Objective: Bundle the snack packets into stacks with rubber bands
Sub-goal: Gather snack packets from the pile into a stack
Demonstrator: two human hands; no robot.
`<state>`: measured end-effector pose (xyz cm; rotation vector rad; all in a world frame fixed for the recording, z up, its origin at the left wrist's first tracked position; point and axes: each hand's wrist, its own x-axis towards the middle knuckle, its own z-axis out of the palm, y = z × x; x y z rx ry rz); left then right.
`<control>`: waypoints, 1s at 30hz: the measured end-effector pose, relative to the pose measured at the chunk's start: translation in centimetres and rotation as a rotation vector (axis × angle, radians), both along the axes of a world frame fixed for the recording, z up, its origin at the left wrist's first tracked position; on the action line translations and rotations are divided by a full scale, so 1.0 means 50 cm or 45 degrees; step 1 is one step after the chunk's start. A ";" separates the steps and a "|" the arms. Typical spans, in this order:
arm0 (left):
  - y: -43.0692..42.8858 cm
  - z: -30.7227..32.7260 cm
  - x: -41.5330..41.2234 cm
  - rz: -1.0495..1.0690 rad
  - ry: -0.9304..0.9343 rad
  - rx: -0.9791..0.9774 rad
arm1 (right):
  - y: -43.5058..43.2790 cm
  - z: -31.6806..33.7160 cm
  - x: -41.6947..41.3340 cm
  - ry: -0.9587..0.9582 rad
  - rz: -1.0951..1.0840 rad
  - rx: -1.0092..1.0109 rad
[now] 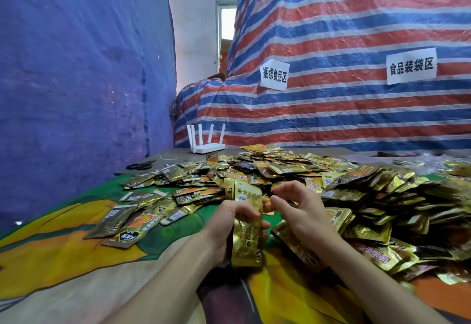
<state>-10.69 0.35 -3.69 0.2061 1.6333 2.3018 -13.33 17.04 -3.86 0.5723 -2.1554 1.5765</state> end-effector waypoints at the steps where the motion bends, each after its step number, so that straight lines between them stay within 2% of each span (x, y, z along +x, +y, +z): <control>1: 0.001 0.000 0.000 0.007 -0.004 -0.015 | 0.000 -0.002 -0.001 0.005 -0.035 -0.001; 4: 0.004 0.001 0.000 -0.026 0.012 0.072 | 0.001 -0.004 -0.001 0.027 -0.077 0.076; 8: -0.004 0.006 0.000 -0.148 0.043 0.530 | 0.002 0.007 0.002 0.032 0.047 0.228; 11: -0.010 0.008 -0.002 -0.155 0.062 0.606 | 0.006 0.015 0.007 -0.066 0.166 0.294; 13: -0.013 0.007 -0.004 -0.139 0.072 0.604 | 0.009 0.023 0.014 -0.197 0.280 0.120; 18: -0.008 0.004 0.000 -0.162 0.037 0.547 | 0.019 0.050 0.024 -0.603 0.712 -0.555; 24: 0.001 0.007 0.008 -0.379 0.023 0.565 | 0.027 0.053 0.026 -0.689 0.979 -1.072; 26: 0.002 0.009 0.009 -0.436 0.033 0.571 | 0.020 0.050 0.025 -0.691 1.018 -1.134; 30: -0.008 0.002 -0.002 -0.371 -0.004 0.471 | 0.015 0.047 0.013 -0.732 0.913 -0.995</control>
